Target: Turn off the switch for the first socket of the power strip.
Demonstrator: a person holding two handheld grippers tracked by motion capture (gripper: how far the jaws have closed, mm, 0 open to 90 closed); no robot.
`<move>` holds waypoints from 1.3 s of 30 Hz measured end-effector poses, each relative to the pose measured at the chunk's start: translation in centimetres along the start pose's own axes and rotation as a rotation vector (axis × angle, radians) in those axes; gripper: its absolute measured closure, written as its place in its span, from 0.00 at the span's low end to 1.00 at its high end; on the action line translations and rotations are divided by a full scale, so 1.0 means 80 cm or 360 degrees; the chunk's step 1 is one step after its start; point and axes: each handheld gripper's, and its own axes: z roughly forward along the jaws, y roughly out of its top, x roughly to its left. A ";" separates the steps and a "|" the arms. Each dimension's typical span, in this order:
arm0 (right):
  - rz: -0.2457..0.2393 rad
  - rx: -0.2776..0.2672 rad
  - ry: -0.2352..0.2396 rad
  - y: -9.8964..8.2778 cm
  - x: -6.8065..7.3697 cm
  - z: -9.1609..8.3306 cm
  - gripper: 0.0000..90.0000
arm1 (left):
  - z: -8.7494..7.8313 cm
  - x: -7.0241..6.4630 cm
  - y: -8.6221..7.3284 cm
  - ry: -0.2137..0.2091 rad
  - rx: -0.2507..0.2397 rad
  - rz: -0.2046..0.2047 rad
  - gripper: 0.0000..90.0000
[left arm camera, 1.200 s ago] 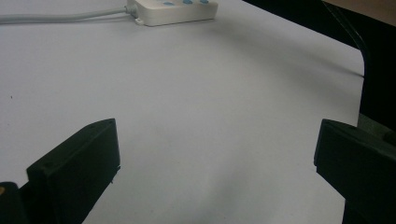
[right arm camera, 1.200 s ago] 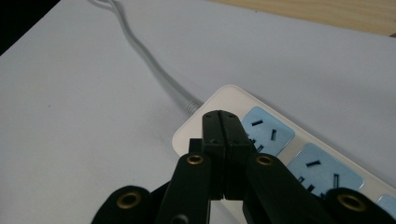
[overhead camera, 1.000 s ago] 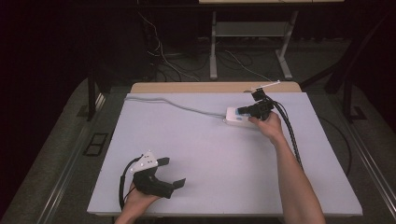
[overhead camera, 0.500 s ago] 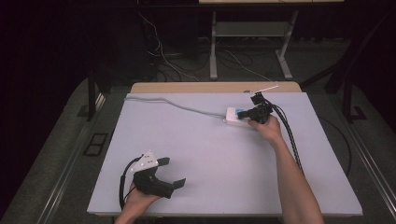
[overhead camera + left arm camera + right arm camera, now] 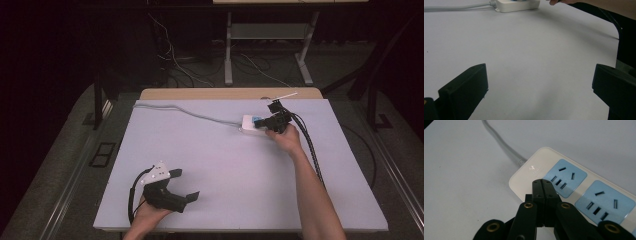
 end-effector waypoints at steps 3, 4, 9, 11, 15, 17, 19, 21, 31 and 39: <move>0.0009 -0.0007 0.0005 -0.001 0.000 0.000 1.00 | 0.000 0.001 0.000 0.0002 0.0001 0.0004 0.00; 0.0010 -0.0015 0.0015 -0.002 -0.002 0.000 1.00 | 0.000 0.001 0.000 0.0002 0.0001 0.0004 0.00; 0.0023 -0.0041 0.0042 -0.005 -0.005 0.000 1.00 | 0.000 0.001 0.000 0.0002 0.0001 0.0006 0.00; 0.0017 -0.0039 0.0038 -0.005 -0.004 0.000 1.00 | 0.000 0.001 0.000 0.0002 0.0002 0.0007 0.00; 0.0014 -0.0033 0.0036 -0.005 -0.004 0.000 1.00 | 0.000 0.001 0.000 0.0002 0.0007 0.0010 0.00; 0.0017 -0.0035 0.0042 -0.005 -0.005 0.000 1.00 | 0.000 0.001 0.000 0.0003 0.0009 0.0012 0.00; 0.0041 -0.0025 0.0070 -0.005 -0.006 0.000 1.00 | 0.001 0.000 0.000 -0.0001 0.0012 0.0014 0.00; 0.0057 -0.0022 0.0098 -0.006 -0.007 0.001 1.00 | 0.001 0.000 0.000 -0.0002 0.0014 0.0017 0.00; 0.0047 -0.0040 0.0093 -0.009 -0.006 0.002 1.00 | 0.000 -0.001 0.000 -0.0001 0.0008 0.0016 0.00; -0.0023 -0.0030 0.0041 -0.007 0.000 0.001 1.00 | 0.001 0.001 0.000 -0.0003 0.0016 0.0016 0.00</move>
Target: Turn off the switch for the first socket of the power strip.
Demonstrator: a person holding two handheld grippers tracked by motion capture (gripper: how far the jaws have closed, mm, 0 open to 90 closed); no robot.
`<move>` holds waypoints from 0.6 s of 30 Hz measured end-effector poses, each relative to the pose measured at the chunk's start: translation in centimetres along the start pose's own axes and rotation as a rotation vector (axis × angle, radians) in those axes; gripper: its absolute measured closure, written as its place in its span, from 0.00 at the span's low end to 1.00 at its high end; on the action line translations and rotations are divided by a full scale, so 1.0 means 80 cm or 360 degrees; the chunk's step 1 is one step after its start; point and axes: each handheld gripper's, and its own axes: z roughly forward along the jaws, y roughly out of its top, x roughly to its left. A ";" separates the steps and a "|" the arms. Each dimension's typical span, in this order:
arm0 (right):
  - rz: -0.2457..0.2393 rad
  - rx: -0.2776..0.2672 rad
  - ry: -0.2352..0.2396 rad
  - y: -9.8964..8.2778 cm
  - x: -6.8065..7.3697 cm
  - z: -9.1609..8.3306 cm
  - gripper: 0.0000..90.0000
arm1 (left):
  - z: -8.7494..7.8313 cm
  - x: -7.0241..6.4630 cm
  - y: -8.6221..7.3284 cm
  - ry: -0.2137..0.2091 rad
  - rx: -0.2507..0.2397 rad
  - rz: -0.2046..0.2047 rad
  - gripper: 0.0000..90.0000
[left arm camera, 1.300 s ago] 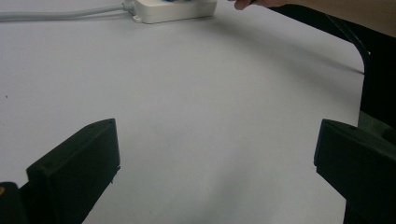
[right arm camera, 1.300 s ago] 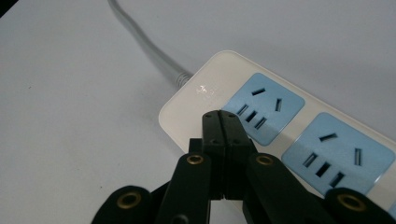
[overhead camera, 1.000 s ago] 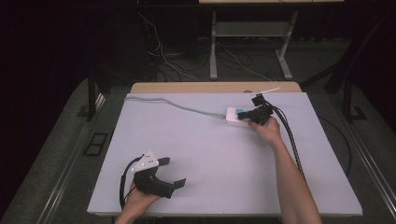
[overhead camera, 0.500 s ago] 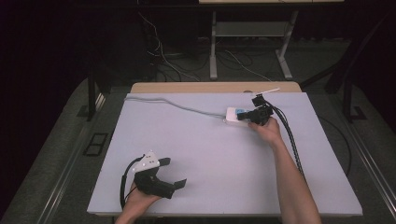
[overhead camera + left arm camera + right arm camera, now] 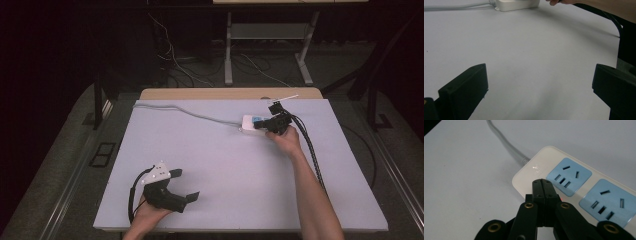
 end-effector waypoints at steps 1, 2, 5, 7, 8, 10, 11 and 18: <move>-0.0008 -0.0001 -0.0007 0.000 0.001 0.000 1.00 | 0.000 0.000 0.000 -0.0001 0.0000 0.0002 0.00; -0.0010 0.0004 -0.0008 0.001 0.001 0.000 1.00 | 0.000 0.000 0.000 -0.0001 0.0001 0.0001 0.00; -0.0018 0.0013 -0.0016 0.002 0.001 0.000 1.00 | 0.001 0.001 0.000 -0.0002 0.0003 0.0001 0.00; -0.0033 0.0011 -0.0030 0.003 0.002 -0.001 1.00 | 0.000 0.001 0.000 -0.0002 -0.0001 -0.0002 0.00; -0.0031 -0.0022 -0.0020 0.004 0.003 -0.004 1.00 | 0.000 0.001 0.000 -0.0001 -0.0002 -0.0005 0.00; -0.0071 -0.0010 -0.0068 0.005 0.005 -0.007 1.00 | 0.000 0.001 0.000 -0.0003 -0.0003 -0.0008 0.00; -0.0071 -0.0010 -0.0068 0.005 0.005 -0.007 1.00 | 0.000 0.001 0.000 -0.0003 -0.0003 -0.0008 0.00; -0.0111 -0.0038 -0.0040 0.008 0.011 -0.020 1.00 | 0.000 0.002 0.000 0.0001 -0.0001 -0.0011 0.00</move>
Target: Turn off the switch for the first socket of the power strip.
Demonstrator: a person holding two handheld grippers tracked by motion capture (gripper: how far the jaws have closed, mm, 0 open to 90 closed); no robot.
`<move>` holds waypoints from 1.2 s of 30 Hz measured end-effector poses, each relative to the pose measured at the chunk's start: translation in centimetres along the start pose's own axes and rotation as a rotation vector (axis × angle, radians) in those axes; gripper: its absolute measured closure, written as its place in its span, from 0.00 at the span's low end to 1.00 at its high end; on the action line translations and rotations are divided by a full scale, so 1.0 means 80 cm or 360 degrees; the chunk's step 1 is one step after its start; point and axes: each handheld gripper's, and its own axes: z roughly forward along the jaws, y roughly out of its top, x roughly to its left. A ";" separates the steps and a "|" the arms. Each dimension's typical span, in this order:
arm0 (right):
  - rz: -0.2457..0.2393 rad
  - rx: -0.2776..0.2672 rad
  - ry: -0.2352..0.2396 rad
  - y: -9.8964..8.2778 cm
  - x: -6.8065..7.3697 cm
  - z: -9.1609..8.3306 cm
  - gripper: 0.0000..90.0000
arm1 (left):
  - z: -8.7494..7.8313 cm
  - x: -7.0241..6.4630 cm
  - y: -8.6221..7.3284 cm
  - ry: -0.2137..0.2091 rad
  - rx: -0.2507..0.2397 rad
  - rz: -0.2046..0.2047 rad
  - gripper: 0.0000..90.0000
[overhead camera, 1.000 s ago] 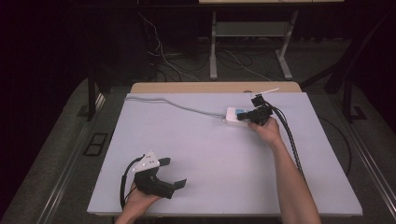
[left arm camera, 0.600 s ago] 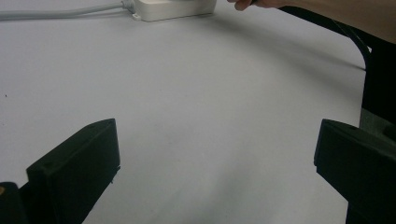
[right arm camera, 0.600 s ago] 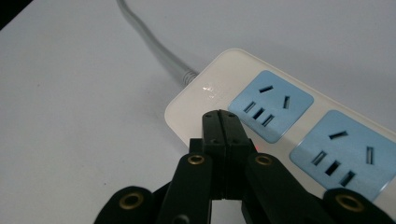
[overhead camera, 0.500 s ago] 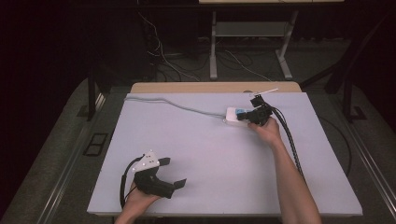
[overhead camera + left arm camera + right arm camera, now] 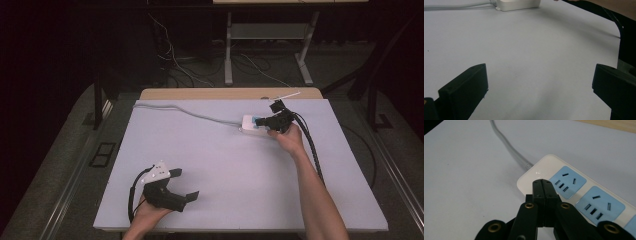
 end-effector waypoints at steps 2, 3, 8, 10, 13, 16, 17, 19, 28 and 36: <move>0.0000 0.0004 0.0006 0.001 0.001 -0.005 1.00 | 0.000 0.000 0.000 -0.0001 0.0001 0.0001 0.00; -0.0004 0.0002 0.0006 0.001 0.002 -0.008 1.00 | 0.000 0.000 0.000 0.0000 0.0001 0.0003 0.00; -0.0013 -0.0017 0.0017 0.004 0.004 -0.026 1.00 | 0.000 -0.001 0.000 0.0000 -0.0001 0.0003 0.00; -0.0028 -0.0011 0.0016 0.004 0.005 -0.032 1.00 | 0.000 -0.001 0.000 0.0000 -0.0002 0.0003 0.00; -0.0035 -0.0023 0.0027 0.003 0.008 -0.042 1.00 | 0.000 -0.002 0.000 -0.0001 -0.0004 0.0008 0.00; -0.0036 -0.0038 0.0038 0.002 0.010 -0.049 1.00 | 0.001 -0.002 0.000 -0.0002 -0.0004 0.0007 0.00; -0.0042 -0.0040 0.0039 0.001 0.012 -0.055 1.00 | 0.001 -0.002 0.000 -0.0002 -0.0005 0.0007 0.00; -0.0050 -0.0046 0.0039 -0.001 0.013 -0.061 1.00 | 0.001 -0.002 0.001 -0.0003 -0.0006 0.0007 0.00; -0.0029 -0.0069 0.0039 -0.016 0.012 -0.088 1.00 | 0.001 -0.003 0.001 -0.0008 -0.0010 0.0007 0.00; 0.0011 -0.0088 0.0054 -0.027 0.013 -0.111 0.76 | 0.001 -0.003 0.001 -0.0005 -0.0015 0.0003 0.00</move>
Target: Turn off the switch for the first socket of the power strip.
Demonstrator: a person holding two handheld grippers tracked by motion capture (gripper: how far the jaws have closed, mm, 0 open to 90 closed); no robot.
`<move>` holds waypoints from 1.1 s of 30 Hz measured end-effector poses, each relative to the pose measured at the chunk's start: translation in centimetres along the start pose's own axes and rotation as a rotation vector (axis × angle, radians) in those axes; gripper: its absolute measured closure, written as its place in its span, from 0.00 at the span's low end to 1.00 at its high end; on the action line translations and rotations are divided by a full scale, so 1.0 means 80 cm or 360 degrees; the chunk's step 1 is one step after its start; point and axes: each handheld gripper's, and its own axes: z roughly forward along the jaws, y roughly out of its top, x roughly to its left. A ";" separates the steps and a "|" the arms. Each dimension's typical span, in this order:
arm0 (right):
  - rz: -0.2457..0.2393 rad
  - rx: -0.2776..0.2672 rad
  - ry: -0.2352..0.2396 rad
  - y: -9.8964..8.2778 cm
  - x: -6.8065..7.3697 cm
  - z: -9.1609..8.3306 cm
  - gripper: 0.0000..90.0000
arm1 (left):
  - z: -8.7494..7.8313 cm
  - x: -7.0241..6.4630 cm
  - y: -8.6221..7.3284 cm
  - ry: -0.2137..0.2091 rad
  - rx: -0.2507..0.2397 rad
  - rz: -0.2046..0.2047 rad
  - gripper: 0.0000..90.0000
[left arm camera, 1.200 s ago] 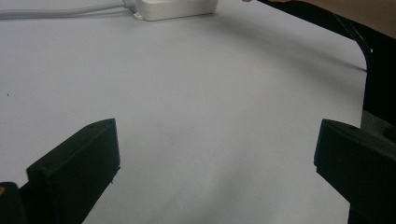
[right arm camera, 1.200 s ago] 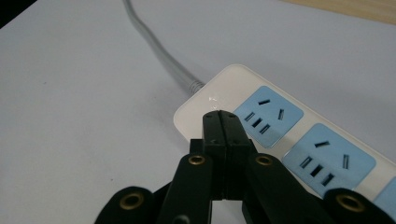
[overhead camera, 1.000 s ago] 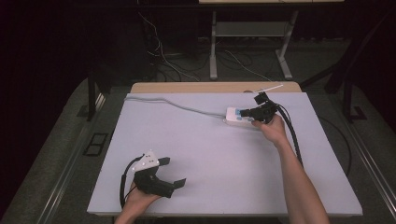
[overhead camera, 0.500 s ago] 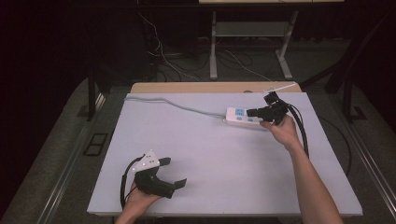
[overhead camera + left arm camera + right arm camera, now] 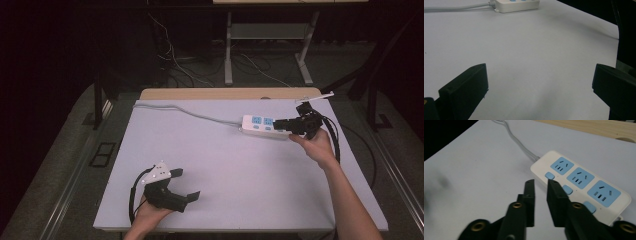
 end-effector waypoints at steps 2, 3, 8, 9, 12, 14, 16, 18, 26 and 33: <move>0.0000 0.0003 -0.0002 -0.002 0.001 -0.002 0.72 | 0.000 0.000 0.000 0.0000 -0.0003 -0.0001 0.00; -0.0004 -0.0011 -0.0028 -0.005 0.002 -0.008 0.61 | 0.000 0.000 0.000 0.0000 -0.0001 -0.0001 0.00; 0.0013 -0.0060 -0.0027 -0.018 0.008 -0.021 0.30 | 0.001 0.001 0.000 0.0002 -0.0001 -0.0007 0.00; 0.0019 -0.0063 -0.0020 -0.020 0.009 -0.024 0.24 | 0.001 0.001 0.000 0.0002 -0.0001 -0.0007 0.00; 0.0022 -0.0081 -0.0004 -0.026 0.012 -0.030 0.14 | 0.001 0.001 -0.001 0.0005 0.0002 -0.0007 0.00; 0.0027 -0.0095 -0.0008 -0.033 0.016 -0.034 0.03 | 0.001 0.001 -0.001 0.0008 0.0002 -0.0008 0.00; 0.0028 -0.0102 0.0017 -0.044 0.022 -0.040 0.00 | 0.001 0.001 -0.001 0.0008 0.0001 -0.0008 0.00; 0.0028 -0.0103 0.0034 -0.052 0.025 -0.043 0.00 | 0.001 0.001 -0.001 0.0010 0.0004 -0.0007 0.00; 0.0006 -0.0116 0.0081 -0.075 0.040 -0.051 0.00 | 0.002 0.002 -0.001 0.0008 0.0006 -0.0010 0.00; -0.0010 -0.0136 0.0124 -0.100 0.056 -0.059 0.00 | 0.002 0.002 -0.001 0.0007 0.0006 -0.0010 0.00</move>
